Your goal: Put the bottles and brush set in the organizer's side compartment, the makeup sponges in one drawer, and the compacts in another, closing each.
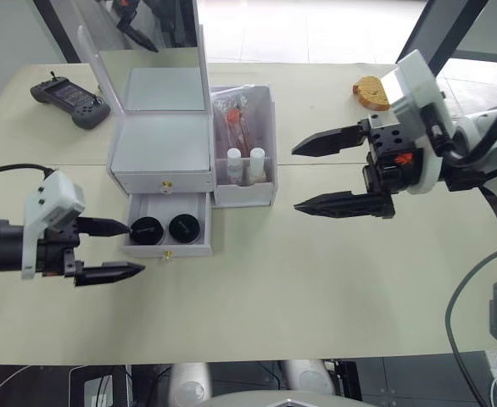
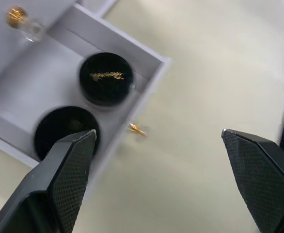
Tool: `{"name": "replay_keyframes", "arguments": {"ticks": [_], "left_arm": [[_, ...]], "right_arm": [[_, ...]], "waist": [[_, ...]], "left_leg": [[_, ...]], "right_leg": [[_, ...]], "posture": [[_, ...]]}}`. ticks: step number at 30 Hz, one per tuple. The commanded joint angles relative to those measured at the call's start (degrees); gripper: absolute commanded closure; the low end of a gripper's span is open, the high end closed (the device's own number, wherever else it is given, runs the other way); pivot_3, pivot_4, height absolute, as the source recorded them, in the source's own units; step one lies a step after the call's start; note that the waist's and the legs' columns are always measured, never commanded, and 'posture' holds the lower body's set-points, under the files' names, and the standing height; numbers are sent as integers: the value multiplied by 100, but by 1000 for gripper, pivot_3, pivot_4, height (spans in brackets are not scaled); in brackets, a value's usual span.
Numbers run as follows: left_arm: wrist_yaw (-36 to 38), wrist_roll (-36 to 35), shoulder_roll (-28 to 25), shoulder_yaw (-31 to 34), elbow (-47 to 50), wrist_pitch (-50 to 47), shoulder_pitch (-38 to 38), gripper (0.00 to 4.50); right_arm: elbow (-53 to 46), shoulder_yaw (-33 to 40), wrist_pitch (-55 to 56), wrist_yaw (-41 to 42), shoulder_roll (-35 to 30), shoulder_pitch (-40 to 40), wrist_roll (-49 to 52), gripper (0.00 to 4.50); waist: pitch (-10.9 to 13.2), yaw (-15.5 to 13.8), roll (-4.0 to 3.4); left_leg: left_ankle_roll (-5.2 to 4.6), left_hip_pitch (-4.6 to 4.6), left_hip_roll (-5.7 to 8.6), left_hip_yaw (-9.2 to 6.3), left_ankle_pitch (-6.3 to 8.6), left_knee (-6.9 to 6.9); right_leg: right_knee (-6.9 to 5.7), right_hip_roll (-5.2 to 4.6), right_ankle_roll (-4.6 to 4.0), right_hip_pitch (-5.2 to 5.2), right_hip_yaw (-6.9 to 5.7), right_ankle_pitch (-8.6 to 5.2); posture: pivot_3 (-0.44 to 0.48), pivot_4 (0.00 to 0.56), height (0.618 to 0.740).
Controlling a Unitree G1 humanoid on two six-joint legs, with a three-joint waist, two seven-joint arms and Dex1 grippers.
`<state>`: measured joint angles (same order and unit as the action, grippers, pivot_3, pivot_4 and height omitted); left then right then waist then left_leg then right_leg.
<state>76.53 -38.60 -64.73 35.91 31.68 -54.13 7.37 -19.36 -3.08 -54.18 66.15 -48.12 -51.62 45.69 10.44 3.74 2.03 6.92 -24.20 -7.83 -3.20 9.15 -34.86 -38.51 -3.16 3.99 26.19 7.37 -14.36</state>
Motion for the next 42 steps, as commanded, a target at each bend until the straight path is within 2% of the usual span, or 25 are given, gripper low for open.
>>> {"name": "replay_keyframes", "arguments": {"ticks": [1,2,5,10,13,17,24,31,42], "left_arm": [[49,-154,461,539,430,111,717,27],[1,-128,556,584,465,193,876,27],[-660,202,1019,565,124,205,1285,637],[-1077,397,2029,454,-171,1030,1866,2234],[-1402,467,2545,46,-404,1448,1756,3214],[-1837,711,2826,-450,-647,1906,1398,4481],[-2384,1166,2960,-1234,-1223,2564,635,4481],[-2617,1145,3127,-1725,-1731,2770,-211,4481],[-3066,1659,3137,-2307,-2786,3224,-1519,4481]], "right_arm": [[37,-172,337,28,149,-199,-249,0],[56,-215,369,44,176,-214,-291,0],[89,-244,435,105,215,-222,-328,0],[66,-231,579,108,213,-145,-484,0],[97,-221,564,65,249,-161,-515,0],[126,-206,544,-5,259,-186,-565,0],[99,-172,481,-138,268,-178,-596,0],[269,-68,368,-101,125,-349,-554,0],[113,86,190,-191,-73,-316,-483,0]], "waist": [[0,-3,0],[0,5,0],[0,-17,1],[-2,12,4],[-2,-9,4],[-7,-55,11],[-8,-92,12],[-8,-129,13],[-8,-138,13]], "left_leg": [[0,1,0,1,0,-1],[0,1,0,1,0,0],[0,0,0,-3,0,-3],[-1,0,0,0,1,-2],[-1,2,0,0,1,-4],[0,1,0,-1,1,-10],[-1,3,0,1,1,-7],[0,1,1,0,1,-9],[0,1,2,-2,0,-9]], "right_leg": [[0,-1,0,-2,0,-1],[1,0,-1,-1,0,-1],[1,0,-1,-2,-2,-1],[4,0,-2,-1,-2,0],[4,0,-3,-4,-1,0],[4,0,-3,-8,-1,2],[4,1,-1,-7,1,4],[4,1,36,-9,1,26],[5,1,40,-11,1,28]], "posture": [[0,150,705],[0,150,705],[0,150,705],[0,150,705],[0,150,705],[0,150,705],[0,150,705],[0,150,705],[0,150,705]]}}
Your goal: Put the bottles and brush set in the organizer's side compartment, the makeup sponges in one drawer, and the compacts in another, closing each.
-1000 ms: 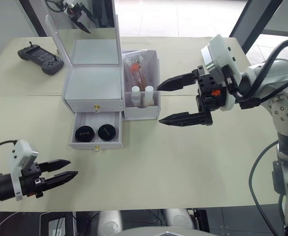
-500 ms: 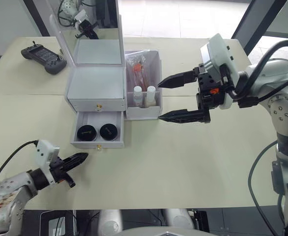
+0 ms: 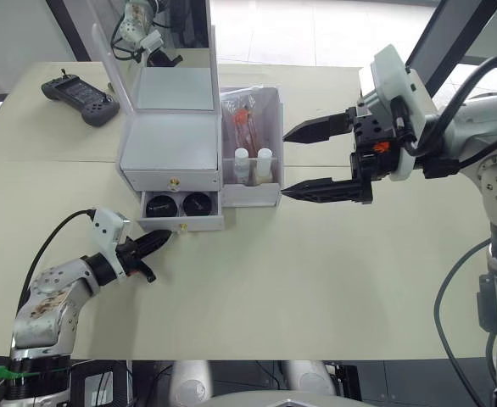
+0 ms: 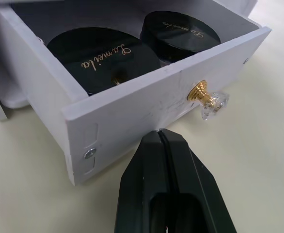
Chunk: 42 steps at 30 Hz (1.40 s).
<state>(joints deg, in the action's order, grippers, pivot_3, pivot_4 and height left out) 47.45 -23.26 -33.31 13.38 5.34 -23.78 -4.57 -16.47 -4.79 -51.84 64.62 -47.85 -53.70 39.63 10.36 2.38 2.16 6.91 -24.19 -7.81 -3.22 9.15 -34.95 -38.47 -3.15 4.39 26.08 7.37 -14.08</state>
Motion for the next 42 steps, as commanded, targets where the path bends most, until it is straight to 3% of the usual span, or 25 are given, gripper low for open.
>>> {"name": "replay_keyframes", "arguments": {"ticks": [1,17,27,31,35,39,42], "left_arm": [[-188,149,3,-95,-236,194,-488,4481],[-614,437,-103,-285,-373,124,-1089,4481],[-503,281,-14,-363,-235,-81,-1056,4481],[-218,55,-417,176,-318,-15,-728,3642],[223,-115,-1013,660,-555,4,-447,2310],[866,-235,-1636,1149,-1217,464,-498,1020],[911,26,-2028,1170,-1825,795,-759,71]], "right_arm": [[-194,272,-69,-49,-113,-106,128,0],[-492,487,-361,-285,-311,2,333,0],[-512,543,-399,-371,-344,128,343,0],[-142,793,-544,-815,-204,557,302,0],[-256,873,-121,-840,-614,1588,-142,0],[-509,1633,489,-1521,-183,2915,-391,0],[-615,2297,1387,-2158,427,4040,-846,0]], "waist": [[0,-2,0],[0,-3,0],[0,-11,0],[-2,19,4],[-2,6,4],[-2,-19,5],[-4,-59,8]], "left_leg": [[0,0,0,-1,0,0],[1,-2,1,-1,-1,3],[1,-2,1,-1,-1,3],[1,-2,1,-2,-1,4],[1,0,-1,-3,-1,12],[1,-3,1,-2,-1,11],[2,-2,1,-4,-1,12]], "right_leg": [[0,0,0,0,0,0],[0,0,-4,1,0,5],[0,0,-3,1,0,6],[2,0,-5,1,0,8],[2,2,-5,3,-1,6],[11,0,4,2,-1,1],[18,-1,5,-2,-6,1]], "posture": [[0,150,705],[0,150,705],[0,150,705],[0,150,705],[0,150,705],[0,150,705],[0,150,705]]}}
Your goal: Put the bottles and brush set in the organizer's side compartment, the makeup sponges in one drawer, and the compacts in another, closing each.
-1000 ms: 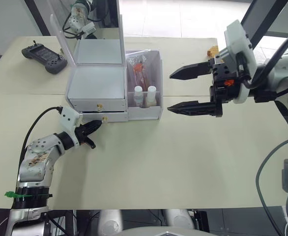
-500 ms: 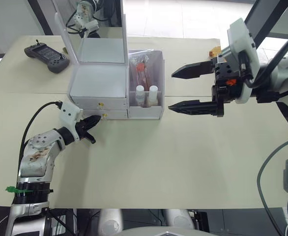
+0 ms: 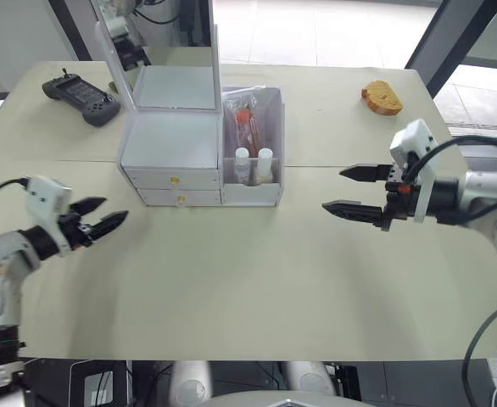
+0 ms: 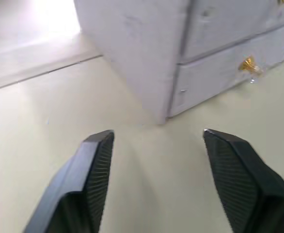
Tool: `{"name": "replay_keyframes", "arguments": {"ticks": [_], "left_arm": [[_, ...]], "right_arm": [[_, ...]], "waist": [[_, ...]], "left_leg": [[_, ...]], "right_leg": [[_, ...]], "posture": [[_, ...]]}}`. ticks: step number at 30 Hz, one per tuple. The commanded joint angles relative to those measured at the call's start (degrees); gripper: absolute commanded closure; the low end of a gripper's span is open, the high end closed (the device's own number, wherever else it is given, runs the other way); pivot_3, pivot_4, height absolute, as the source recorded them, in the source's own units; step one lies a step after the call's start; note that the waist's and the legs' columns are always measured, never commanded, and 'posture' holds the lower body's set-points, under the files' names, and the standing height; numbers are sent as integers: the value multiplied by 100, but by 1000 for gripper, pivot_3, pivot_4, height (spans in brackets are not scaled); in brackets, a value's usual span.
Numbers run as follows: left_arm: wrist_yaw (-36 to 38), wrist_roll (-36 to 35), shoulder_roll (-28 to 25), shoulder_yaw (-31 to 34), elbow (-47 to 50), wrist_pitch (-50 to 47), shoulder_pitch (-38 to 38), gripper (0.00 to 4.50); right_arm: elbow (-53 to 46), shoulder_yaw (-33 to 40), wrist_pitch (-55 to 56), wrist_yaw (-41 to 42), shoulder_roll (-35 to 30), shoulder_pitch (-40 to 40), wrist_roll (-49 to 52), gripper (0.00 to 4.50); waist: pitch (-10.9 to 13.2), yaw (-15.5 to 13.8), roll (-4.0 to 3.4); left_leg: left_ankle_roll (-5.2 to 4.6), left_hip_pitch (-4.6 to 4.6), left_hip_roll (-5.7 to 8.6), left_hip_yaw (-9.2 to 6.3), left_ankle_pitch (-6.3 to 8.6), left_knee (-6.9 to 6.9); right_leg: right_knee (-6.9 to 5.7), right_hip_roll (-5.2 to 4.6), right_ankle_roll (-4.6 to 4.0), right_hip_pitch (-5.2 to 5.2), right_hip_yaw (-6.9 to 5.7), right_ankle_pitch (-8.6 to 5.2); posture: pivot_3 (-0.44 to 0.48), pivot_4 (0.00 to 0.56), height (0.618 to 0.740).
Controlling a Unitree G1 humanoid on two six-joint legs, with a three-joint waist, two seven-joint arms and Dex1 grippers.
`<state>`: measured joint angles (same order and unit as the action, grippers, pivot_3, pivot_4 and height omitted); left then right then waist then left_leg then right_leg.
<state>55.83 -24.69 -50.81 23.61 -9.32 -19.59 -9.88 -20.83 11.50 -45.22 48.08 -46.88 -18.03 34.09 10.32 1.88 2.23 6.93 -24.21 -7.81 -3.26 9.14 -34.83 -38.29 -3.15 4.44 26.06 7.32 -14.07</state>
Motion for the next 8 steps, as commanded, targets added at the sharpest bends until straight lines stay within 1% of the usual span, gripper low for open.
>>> {"name": "replay_keyframes", "arguments": {"ticks": [1,4,7,8], "left_arm": [[36,253,-341,99,-478,455,-289,12],[15,454,-492,-181,-944,410,-682,12],[75,479,-418,-304,-1062,429,-881,12],[79,587,-439,-446,-1180,406,-970,12]], "right_arm": [[-146,836,891,-620,485,663,-322,0],[-78,1322,1846,-1148,1132,1317,-688,0],[66,1547,2399,-1294,1369,1622,-882,0],[83,1559,2622,-1384,1448,1745,-1022,0]], "waist": [[0,-13,0],[-1,-22,0],[-2,-10,-1],[-2,-10,-1]], "left_leg": [[0,2,0,3,0,-2],[2,1,0,8,-1,-2],[2,1,0,8,-1,-1],[3,1,0,8,-1,0]], "right_leg": [[5,-1,0,-2,0,1],[17,-2,-2,-6,4,8],[18,-2,-1,-8,3,9],[19,-1,-2,-8,2,10]], "posture": [[0,150,705],[0,150,705],[0,150,705],[0,150,705]]}}
